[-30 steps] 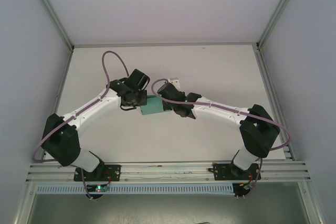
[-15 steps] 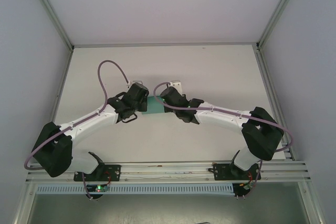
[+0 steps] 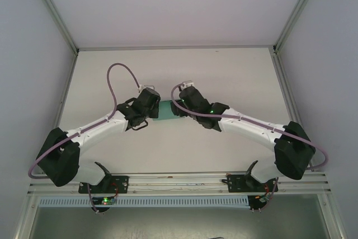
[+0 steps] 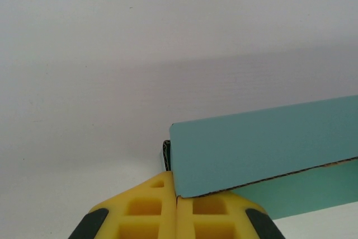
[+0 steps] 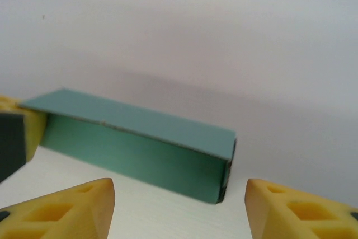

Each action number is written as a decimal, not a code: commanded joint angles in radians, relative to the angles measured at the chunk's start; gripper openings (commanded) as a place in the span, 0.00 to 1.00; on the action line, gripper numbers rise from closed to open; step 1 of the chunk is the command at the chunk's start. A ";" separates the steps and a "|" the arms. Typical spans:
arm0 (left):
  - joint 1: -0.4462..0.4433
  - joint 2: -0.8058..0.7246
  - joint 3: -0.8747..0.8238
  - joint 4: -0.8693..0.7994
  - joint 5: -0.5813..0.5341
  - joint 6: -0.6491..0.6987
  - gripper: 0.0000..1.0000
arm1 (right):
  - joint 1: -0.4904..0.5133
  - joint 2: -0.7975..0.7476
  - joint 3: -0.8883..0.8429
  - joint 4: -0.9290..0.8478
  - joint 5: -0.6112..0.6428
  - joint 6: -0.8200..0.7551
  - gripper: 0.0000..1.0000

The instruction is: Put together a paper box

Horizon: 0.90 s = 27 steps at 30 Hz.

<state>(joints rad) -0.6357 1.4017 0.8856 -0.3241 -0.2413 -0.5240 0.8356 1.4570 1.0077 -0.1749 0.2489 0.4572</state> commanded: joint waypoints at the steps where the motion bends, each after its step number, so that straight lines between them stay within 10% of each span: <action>1: -0.018 0.075 -0.051 -0.191 0.081 0.031 0.00 | -0.051 0.024 0.030 0.056 0.018 -0.018 0.65; 12: -0.018 0.067 -0.021 -0.190 0.103 0.065 0.06 | -0.127 0.171 0.040 0.054 -0.096 0.075 0.60; 27: -0.018 -0.116 0.054 -0.219 0.261 0.123 0.74 | -0.119 0.218 -0.043 0.091 -0.110 0.164 0.54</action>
<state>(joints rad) -0.6418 1.3136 0.9115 -0.4950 -0.0540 -0.4191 0.7029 1.6264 1.0046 -0.0021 0.1661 0.6086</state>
